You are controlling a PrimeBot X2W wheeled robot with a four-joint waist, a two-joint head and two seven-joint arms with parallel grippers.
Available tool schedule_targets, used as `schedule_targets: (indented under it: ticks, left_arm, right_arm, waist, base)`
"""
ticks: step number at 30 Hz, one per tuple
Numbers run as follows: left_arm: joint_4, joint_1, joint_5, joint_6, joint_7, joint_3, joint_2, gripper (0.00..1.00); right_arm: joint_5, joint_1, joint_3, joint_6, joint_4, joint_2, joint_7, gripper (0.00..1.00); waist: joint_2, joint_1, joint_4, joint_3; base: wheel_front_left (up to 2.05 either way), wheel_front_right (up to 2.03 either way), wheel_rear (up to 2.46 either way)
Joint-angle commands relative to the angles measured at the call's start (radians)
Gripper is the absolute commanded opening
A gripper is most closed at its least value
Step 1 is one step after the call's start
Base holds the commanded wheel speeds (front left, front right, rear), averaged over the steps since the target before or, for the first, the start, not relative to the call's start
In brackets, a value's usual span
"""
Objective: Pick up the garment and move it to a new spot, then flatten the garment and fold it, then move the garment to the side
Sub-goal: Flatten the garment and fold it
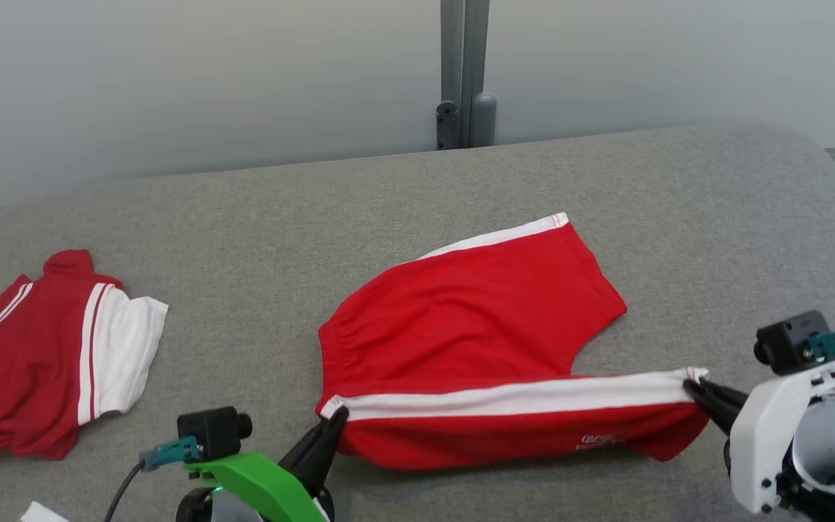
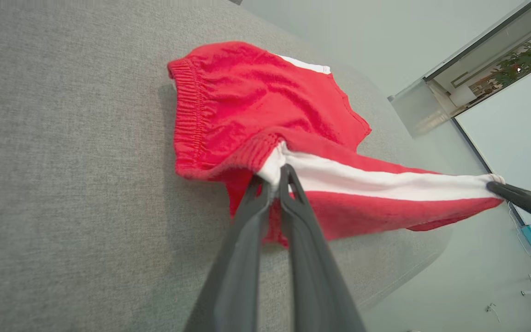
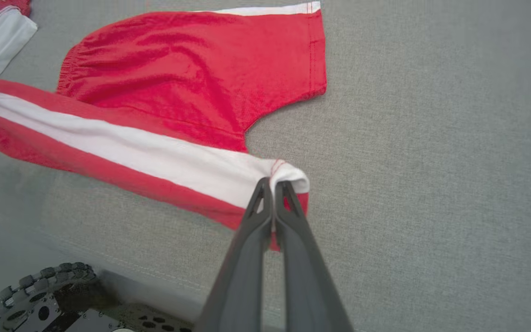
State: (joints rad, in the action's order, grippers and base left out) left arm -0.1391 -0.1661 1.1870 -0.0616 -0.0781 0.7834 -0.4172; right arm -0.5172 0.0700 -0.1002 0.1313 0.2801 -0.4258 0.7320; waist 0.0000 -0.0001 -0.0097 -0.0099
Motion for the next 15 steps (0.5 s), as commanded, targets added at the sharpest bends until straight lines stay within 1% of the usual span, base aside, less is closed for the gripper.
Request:
schedule_targets:
  ticks: [1, 4, 7, 10, 15]
  left_arm:
    - [-0.013, -0.032, -0.004, -0.006, 0.004, -0.006, 0.01, 0.0]
    - [-0.044, -0.09, -0.012, -0.005, 0.011, -0.011, 0.037, 0.0]
    - [-0.08, -0.148, -0.018, 0.009, 0.026, -0.007, 0.064, 0.0]
    - [-0.121, -0.215, -0.036, 0.013, 0.034, -0.003, 0.09, 0.0]
    - [-0.194, -0.319, -0.062, 0.024, 0.014, -0.013, 0.134, 0.0]
  right_arm:
    - [-0.001, -0.051, -0.01, -0.001, -0.027, -0.021, -0.02, 0.0]
    - [-0.011, -0.163, -0.037, -0.001, -0.102, -0.045, -0.068, 0.0]
    - [-0.018, -0.267, -0.061, -0.001, -0.181, -0.054, -0.115, 0.0]
    - [-0.014, -0.366, -0.101, -0.001, -0.267, -0.065, -0.159, 0.0]
    - [-0.001, -0.53, -0.169, -0.001, -0.389, -0.078, -0.251, 0.0]
  waist:
    - [0.0, 0.0001, 0.02, 0.017]
    - [0.0, 0.0001, 0.043, 0.045]
    - [0.0, 0.0001, 0.063, 0.079]
    - [0.0, 0.0001, 0.08, 0.117]
    - [0.0, 0.0001, 0.098, 0.196]
  base:
    - [0.0, 0.0, 0.0]
    - [0.0, 0.0, 0.0]
    - [0.0, 0.0, 0.0]
    - [0.0, 0.0, 0.0]
    - [0.0, 0.0, 0.0]
